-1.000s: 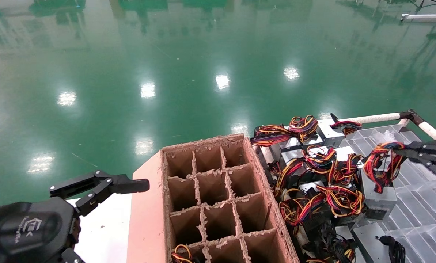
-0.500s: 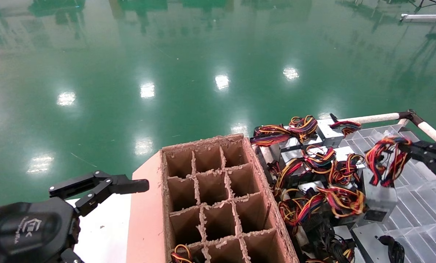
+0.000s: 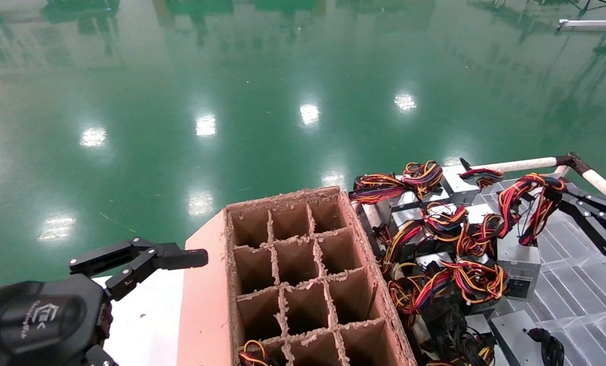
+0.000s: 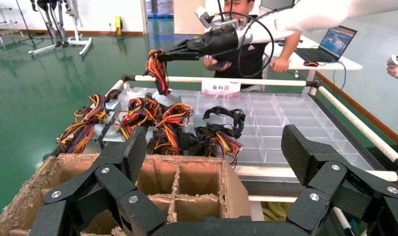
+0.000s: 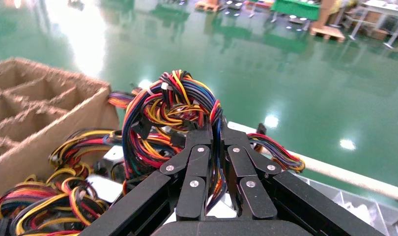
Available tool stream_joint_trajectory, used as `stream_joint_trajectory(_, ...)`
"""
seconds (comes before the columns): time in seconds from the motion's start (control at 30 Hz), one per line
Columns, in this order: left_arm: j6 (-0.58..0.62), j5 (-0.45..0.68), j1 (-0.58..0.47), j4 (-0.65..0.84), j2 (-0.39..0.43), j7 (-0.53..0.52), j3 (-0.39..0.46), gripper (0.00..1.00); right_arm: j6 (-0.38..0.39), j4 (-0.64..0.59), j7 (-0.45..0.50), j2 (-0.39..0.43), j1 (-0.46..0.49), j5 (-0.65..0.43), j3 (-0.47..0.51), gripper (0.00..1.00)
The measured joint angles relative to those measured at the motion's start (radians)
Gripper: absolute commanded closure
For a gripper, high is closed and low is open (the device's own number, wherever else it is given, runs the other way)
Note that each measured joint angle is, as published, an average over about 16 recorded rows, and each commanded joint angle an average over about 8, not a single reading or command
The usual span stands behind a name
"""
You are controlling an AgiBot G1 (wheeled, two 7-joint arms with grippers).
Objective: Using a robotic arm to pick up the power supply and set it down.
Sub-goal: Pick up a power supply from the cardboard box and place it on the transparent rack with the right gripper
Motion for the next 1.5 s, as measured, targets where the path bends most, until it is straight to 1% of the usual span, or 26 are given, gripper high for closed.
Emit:
stream_joint_trajectory(0.37, 0.0, 0.0, 0.0, 0.0, 0.0, 0.0, 0.0, 0.0, -0.041, -0.107, -0.006, -0.051, -0.152, 0.185, 0.135, 1.0)
stream_joint_trajectory(0.63, 0.0, 0.0, 0.0, 0.0, 0.0, 0.0, 0.0, 0.0, -0.047, -0.119, -0.016, -0.094, -0.265, 0.301, 0.22, 1.0)
stream_joint_trajectory(0.93, 0.0, 0.0, 0.0, 0.0, 0.0, 0.0, 0.0, 0.0, -0.043, -0.092, -0.01, -0.103, -0.36, 0.365, 0.266, 1.0)
stream_joint_trajectory(1.17, 0.0, 0.0, 0.0, 0.0, 0.0, 0.0, 0.0, 0.0, -0.051, -0.085, 0.014, -0.109, -0.426, 0.419, 0.306, 1.0)
stream_joint_trajectory(1.5, 0.0, 0.0, 0.0, 0.0, 0.0, 0.0, 0.0, 0.0, -0.051, -0.062, 0.053, -0.143, -0.494, 0.476, 0.349, 1.0)
